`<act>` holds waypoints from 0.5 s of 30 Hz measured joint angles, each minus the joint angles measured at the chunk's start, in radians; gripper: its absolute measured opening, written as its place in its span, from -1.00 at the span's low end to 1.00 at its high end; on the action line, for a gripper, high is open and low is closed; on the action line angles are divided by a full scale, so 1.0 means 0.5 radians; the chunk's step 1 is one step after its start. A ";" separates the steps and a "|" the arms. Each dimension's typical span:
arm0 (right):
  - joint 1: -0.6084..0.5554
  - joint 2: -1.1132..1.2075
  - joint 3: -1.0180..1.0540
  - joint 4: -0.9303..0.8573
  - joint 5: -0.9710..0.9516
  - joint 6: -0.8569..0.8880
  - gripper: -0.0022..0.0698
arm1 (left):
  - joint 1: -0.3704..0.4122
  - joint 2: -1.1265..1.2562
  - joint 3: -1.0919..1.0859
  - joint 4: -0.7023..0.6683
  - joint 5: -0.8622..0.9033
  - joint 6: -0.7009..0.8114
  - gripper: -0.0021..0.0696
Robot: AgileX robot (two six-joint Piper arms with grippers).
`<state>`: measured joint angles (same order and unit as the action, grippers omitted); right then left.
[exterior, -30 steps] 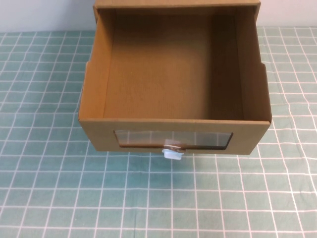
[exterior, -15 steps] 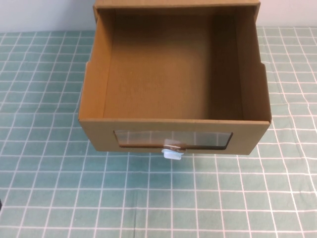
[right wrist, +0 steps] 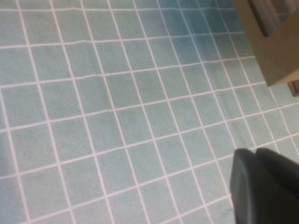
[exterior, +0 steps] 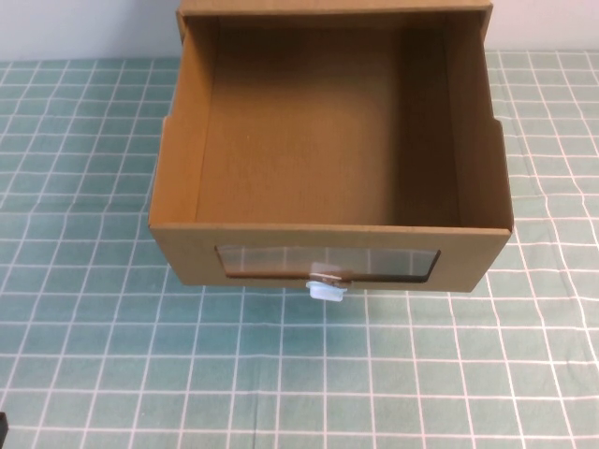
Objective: Open the shoe box
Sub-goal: 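Pull the top drawer of the cardboard box fully open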
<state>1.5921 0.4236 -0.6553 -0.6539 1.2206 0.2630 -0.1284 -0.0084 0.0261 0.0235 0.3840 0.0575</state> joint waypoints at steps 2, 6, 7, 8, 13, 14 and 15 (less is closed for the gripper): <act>0.000 0.000 0.000 0.005 0.000 0.000 -0.98 | 0.000 -0.002 0.000 0.000 0.005 0.000 -0.96; 0.000 0.000 0.000 0.010 0.000 0.000 -0.98 | 0.000 -0.002 0.000 0.000 0.008 0.000 -0.96; 0.000 0.000 0.000 0.010 0.000 0.000 -0.98 | 0.000 -0.002 0.000 0.000 0.008 0.000 -0.96; 0.000 0.000 0.000 0.011 0.000 0.000 -0.98 | 0.000 -0.002 0.000 0.000 0.008 0.000 -0.96; 0.000 0.000 0.000 0.014 0.000 0.000 -0.98 | 0.000 -0.002 0.000 0.000 0.008 0.000 -0.96; 0.000 0.000 0.000 0.014 0.000 0.000 -0.98 | 0.000 -0.002 0.000 0.000 0.008 0.000 -0.96; 0.000 0.000 0.000 0.014 0.000 0.000 -0.98 | 0.000 -0.002 0.000 0.000 0.008 0.000 -0.96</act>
<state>1.5921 0.4236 -0.6553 -0.6468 1.2206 0.2630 -0.1284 -0.0093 0.0261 0.0235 0.3878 0.0575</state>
